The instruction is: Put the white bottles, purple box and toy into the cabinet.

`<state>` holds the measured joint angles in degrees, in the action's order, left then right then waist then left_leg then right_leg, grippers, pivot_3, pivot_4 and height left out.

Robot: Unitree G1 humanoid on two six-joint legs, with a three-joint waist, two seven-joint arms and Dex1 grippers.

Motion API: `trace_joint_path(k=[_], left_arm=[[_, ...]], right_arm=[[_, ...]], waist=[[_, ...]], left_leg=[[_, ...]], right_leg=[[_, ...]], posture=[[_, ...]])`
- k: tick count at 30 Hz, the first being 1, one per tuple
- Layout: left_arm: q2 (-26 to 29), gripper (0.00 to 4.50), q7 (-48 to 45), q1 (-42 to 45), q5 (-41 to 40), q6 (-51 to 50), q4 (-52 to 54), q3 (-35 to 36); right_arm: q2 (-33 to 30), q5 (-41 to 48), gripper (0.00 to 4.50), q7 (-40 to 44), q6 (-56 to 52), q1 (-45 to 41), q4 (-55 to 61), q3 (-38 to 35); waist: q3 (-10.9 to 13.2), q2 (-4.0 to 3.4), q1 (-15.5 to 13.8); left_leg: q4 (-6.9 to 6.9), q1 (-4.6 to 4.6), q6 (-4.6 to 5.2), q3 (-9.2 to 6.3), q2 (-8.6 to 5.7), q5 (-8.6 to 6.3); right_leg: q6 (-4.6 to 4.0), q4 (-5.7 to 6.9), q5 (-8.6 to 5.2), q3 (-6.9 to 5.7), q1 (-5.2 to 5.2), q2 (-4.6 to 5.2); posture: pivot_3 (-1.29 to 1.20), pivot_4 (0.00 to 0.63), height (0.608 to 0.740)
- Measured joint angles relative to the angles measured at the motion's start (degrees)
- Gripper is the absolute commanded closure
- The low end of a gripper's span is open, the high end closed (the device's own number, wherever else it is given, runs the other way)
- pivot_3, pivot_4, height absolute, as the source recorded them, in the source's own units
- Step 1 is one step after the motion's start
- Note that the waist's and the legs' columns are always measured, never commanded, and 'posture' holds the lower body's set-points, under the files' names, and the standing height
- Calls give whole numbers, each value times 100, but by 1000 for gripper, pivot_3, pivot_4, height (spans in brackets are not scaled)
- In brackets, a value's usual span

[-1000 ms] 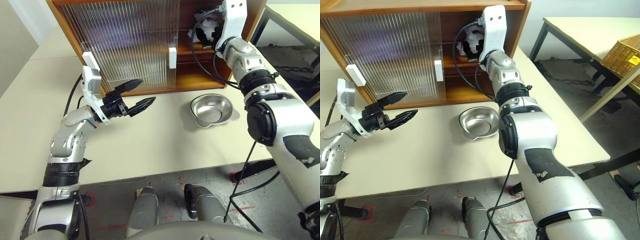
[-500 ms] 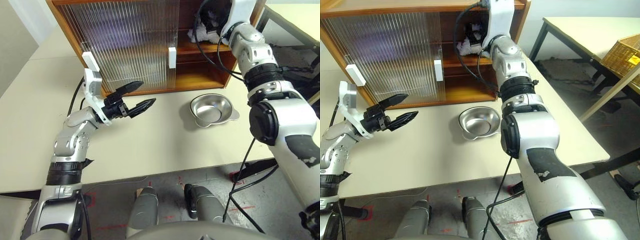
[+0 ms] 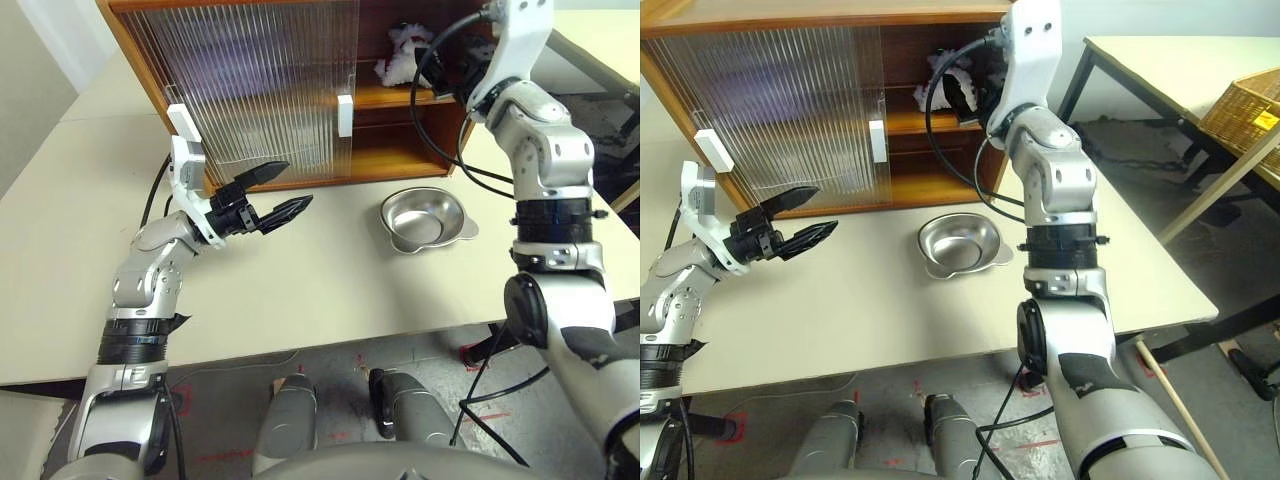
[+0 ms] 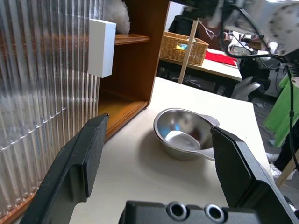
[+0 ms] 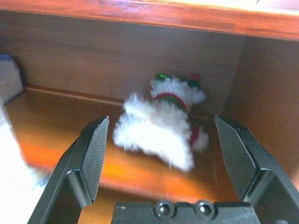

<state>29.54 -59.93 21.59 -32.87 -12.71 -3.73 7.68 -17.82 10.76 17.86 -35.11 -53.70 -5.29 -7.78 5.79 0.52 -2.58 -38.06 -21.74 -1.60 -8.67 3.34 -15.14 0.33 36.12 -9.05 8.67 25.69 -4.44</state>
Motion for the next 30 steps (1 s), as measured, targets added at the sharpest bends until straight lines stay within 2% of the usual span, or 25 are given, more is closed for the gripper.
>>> trace_joint_path(k=[7, 14, 22, 30], left_arm=[[8, 0, -48, 3, 2, 7, -42, -1], [26, 0, -55, -38, -1, -3, -43, 4], [35, 0, -44, -49, -3, -35, -33, 4], [50, 0, 42, -86, -16, -120, 144, 6]], right_arm=[[-505, 595, 18, 332, -704, 1679, 1785, -380], [-928, 1221, 18, 667, -1263, 3042, 2385, -846], [-796, 2310, 18, 654, -1923, 3197, 2408, -1680], [-194, 3923, 18, 59, -2641, 3193, 1594, -3125]], waist=[[4, 6, 2], [13, 9, 107], [21, 6, 172], [23, 3, 92]], left_leg=[[-4, 50, 0, 0, -10, 0], [17, 78, -12, 1, -14, -6], [33, 57, -36, -6, -14, -21], [30, -3, -83, -13, -18, -52]], right_leg=[[7, -7, -2, 7, -61, 2], [14, -36, -6, 11, -87, 3], [34, -92, -19, 12, -87, 4], [45, -90, -67, 17, -33, 5]], posture=[[46, 130, 740], [42, 137, 740], [57, 153, 740], [67, 157, 740]])
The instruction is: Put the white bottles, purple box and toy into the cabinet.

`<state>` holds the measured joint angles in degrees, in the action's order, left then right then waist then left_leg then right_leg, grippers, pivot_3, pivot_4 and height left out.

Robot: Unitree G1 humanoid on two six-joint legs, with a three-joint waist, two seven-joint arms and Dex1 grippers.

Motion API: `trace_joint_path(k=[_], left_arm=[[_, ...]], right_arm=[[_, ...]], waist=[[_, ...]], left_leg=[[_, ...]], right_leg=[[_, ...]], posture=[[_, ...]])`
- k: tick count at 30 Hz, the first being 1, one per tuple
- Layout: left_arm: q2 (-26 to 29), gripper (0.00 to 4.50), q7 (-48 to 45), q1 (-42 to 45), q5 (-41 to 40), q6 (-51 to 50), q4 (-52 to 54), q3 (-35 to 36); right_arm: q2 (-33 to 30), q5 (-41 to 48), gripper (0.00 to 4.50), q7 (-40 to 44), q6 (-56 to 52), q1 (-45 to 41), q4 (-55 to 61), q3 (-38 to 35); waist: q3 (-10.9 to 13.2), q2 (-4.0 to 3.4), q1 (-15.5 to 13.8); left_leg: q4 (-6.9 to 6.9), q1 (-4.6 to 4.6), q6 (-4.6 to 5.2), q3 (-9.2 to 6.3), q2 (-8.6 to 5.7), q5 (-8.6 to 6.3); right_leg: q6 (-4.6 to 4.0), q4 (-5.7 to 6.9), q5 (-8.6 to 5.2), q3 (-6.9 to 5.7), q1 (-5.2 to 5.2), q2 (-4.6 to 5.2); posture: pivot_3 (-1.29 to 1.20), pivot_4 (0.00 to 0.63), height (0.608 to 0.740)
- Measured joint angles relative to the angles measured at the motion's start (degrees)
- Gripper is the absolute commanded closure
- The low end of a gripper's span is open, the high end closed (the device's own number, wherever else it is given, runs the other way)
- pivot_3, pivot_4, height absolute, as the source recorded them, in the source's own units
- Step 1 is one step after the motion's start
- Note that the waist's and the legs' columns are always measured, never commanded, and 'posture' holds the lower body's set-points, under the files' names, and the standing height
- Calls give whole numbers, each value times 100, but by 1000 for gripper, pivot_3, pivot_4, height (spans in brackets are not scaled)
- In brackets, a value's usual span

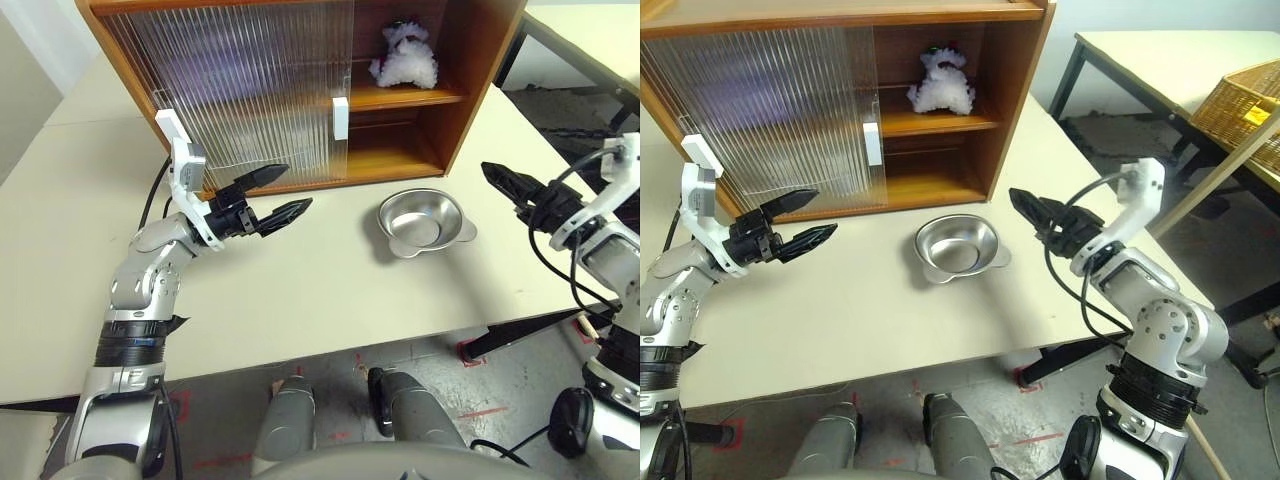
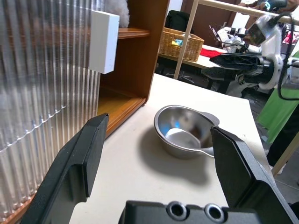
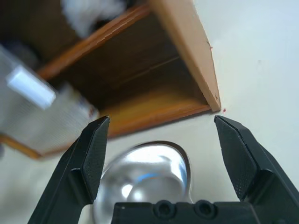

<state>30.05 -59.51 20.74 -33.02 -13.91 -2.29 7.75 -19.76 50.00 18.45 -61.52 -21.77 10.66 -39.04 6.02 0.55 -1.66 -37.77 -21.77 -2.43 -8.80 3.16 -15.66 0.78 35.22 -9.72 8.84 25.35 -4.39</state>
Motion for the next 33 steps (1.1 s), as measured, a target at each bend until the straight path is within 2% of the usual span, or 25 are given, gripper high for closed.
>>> trace_joint_path(k=[6, 18, 23, 33], left_arm=[[23, 0, 62, -13, -5, -45, 16, 3], [41, 0, 70, -17, -7, -50, 92, 2], [40, 0, 100, -23, -7, -50, 144, 2], [41, 0, 166, -112, -8, -70, 241, 2]], right_arm=[[240, 1438, 18, -923, -605, -21, -833, -924], [163, 3354, 18, -2259, -818, 349, -1660, -1042], [134, 3747, 18, -2462, -679, 456, -1897, -805], [70, 3993, 18, -2487, -442, 811, -2195, -454]], waist=[[15, 3, -73], [19, 7, -92], [19, 7, -95], [19, 7, -134]], left_leg=[[-1, -5, -1, 6, -10, -4], [1, -10, -10, -9, -8, -10], [1, -15, -12, -10, -9, -14], [-2, -16, -10, -9, -11, -16]], right_leg=[[4, 1, -9, 7, 3, -4], [7, 4, -9, 7, 7, 13], [14, 2, -14, 5, 9, 13], [17, 2, -16, 5, 8, 13]], posture=[[71, 156, 740], [78, 144, 740], [87, 144, 740], [99, 139, 740]])
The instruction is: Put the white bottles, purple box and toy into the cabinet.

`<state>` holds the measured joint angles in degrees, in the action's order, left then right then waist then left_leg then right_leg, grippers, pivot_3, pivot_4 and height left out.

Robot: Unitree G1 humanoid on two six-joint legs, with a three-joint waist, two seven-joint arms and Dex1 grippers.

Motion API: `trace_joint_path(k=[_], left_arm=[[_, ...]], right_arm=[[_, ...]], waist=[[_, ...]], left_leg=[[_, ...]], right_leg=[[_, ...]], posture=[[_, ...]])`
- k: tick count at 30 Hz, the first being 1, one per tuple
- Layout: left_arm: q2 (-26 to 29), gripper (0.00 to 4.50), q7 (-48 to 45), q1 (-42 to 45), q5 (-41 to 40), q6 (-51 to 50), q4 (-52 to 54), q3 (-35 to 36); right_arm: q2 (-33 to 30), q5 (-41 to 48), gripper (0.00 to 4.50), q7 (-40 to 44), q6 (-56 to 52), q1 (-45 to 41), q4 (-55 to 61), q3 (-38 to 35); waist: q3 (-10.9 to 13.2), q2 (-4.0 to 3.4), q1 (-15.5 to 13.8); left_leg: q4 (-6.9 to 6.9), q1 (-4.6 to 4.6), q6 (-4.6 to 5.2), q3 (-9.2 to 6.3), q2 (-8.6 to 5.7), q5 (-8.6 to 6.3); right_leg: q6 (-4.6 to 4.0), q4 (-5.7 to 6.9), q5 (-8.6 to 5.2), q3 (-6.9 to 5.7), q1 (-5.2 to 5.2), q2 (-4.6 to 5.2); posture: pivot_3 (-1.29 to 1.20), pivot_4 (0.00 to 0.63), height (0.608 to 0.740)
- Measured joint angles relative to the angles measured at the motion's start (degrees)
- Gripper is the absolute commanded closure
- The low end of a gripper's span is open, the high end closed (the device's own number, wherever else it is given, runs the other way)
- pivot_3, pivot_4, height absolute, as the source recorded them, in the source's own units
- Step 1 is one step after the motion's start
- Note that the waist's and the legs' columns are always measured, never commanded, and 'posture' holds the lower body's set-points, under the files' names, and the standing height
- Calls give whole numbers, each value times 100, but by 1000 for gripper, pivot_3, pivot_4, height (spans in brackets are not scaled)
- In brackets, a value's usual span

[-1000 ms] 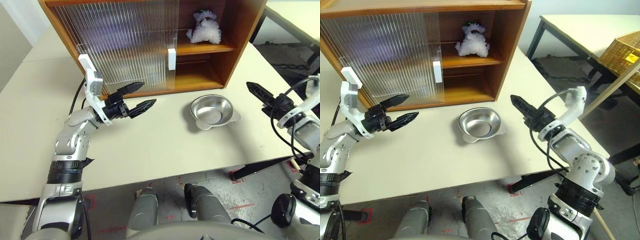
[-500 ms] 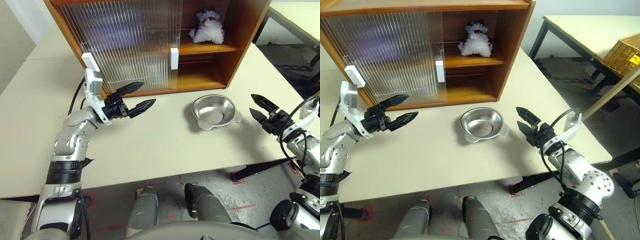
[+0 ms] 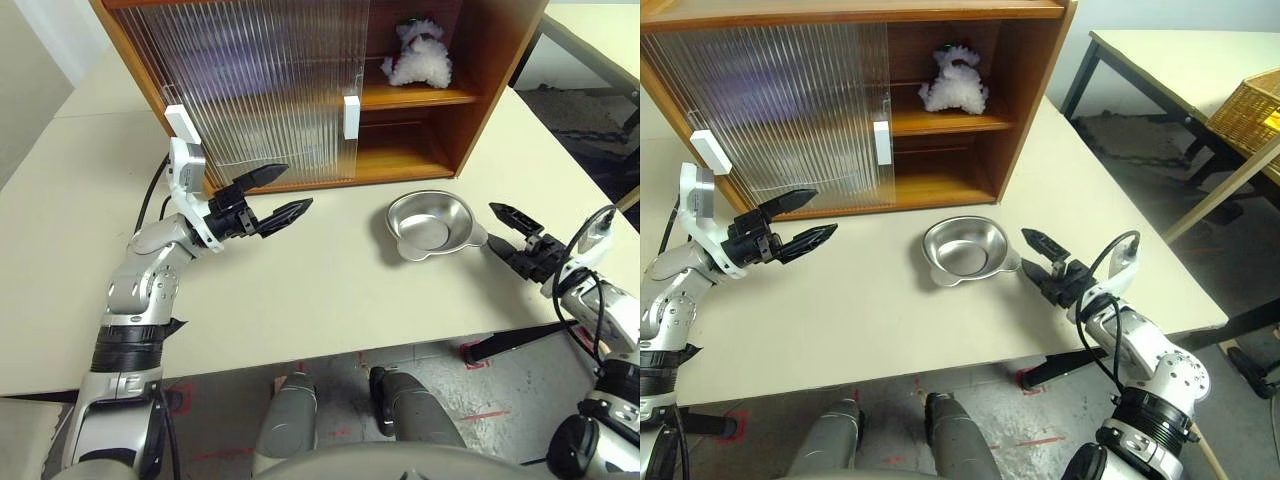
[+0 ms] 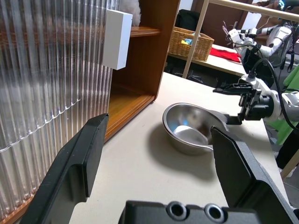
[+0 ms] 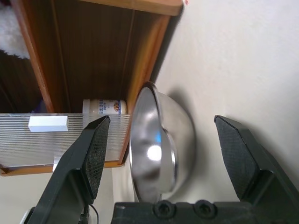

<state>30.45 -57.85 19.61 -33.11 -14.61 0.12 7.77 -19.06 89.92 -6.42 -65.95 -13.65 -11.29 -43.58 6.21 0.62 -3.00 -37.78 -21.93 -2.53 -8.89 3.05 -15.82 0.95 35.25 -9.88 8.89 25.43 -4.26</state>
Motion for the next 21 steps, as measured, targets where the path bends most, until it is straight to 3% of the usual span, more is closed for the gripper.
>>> trace_joint_path(k=[21], left_arm=[[12, 0, -5, 9, 3, 1, -6, 1]], right_arm=[[-268, 1222, 18, -123, 137, 500, -1, 794]], waist=[[0, 1, -6]], left_leg=[[-5, 1, -1, 3, -1, 0]], right_leg=[[1, 1, 0, -3, -3, -10]], posture=[[98, 134, 740]])
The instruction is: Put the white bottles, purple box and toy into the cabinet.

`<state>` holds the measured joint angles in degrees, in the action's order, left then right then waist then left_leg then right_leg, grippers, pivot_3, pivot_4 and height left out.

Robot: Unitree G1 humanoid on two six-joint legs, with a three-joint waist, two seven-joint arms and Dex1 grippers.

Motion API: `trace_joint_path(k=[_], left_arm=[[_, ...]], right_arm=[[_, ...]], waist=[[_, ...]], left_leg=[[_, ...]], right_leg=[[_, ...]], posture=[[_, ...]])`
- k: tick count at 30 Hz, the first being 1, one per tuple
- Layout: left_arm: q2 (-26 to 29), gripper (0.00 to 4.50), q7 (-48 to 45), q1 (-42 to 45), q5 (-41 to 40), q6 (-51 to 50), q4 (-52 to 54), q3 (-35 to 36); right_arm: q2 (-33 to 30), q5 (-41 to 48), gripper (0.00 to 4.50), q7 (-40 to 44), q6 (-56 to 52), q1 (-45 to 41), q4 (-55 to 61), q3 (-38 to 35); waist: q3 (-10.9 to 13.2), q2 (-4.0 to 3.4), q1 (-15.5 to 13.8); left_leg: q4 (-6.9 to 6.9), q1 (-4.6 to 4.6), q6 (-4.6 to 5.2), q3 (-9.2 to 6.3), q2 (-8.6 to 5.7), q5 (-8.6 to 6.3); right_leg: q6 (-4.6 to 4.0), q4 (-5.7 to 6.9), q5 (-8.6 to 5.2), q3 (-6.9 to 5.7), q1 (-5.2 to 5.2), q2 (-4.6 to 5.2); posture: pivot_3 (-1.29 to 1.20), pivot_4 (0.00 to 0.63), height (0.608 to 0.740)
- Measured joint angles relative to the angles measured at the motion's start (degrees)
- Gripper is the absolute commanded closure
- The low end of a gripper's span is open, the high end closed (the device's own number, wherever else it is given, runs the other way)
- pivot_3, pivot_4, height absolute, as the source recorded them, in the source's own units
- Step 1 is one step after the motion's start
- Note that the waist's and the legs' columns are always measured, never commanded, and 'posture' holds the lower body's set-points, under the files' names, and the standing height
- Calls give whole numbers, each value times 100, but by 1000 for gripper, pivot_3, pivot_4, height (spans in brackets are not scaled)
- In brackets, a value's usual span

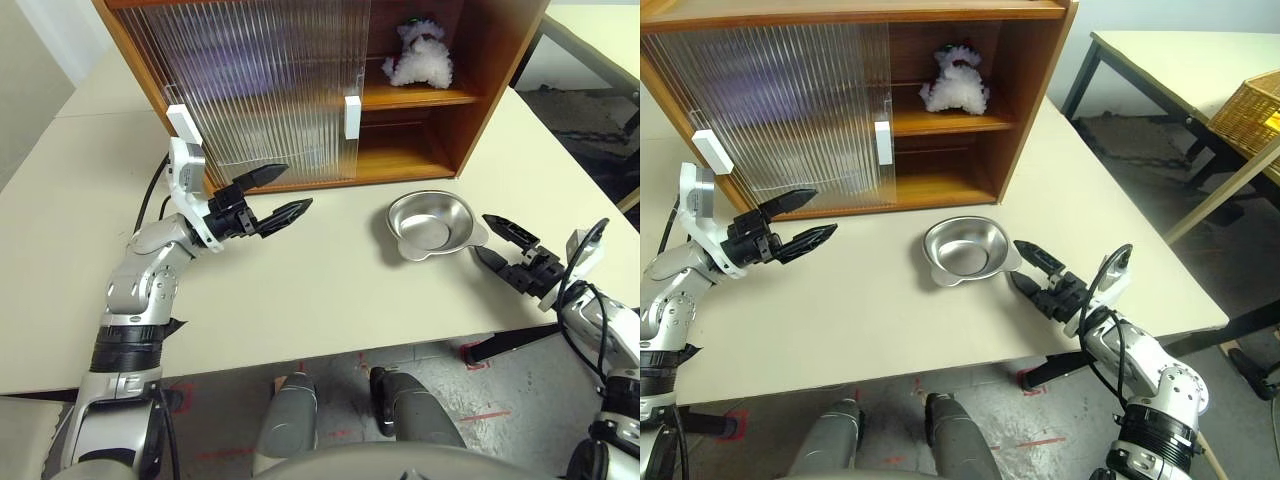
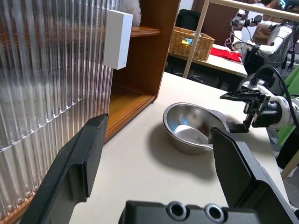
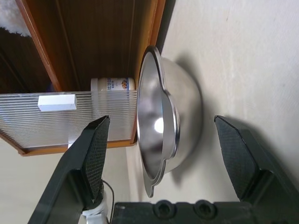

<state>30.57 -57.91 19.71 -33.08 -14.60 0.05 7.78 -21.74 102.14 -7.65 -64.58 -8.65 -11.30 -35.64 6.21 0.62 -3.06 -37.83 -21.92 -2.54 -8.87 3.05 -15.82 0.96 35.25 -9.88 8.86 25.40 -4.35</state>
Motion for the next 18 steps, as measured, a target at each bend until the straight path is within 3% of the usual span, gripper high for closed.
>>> trace_joint_path(k=[17, 18], left_arm=[[1, 0, 1, 0, 11, 5, -2, 0], [1, 0, 1, 0, 12, 7, -2, 0]], right_arm=[[-128, 81, 18, 71, 290, -31, -75, 312], [-136, 81, 199, 72, 294, -31, -78, 318]], waist=[[0, 0, -3], [0, 0, -3]], left_leg=[[-7, 0, 1, 0, -1, 1], [-8, 0, 1, 0, -1, 1]], right_leg=[[5, 1, 3, -1, -3, -3], [5, 1, 3, -1, -3, -3]], posture=[[102, 133, 740], [102, 133, 740]])
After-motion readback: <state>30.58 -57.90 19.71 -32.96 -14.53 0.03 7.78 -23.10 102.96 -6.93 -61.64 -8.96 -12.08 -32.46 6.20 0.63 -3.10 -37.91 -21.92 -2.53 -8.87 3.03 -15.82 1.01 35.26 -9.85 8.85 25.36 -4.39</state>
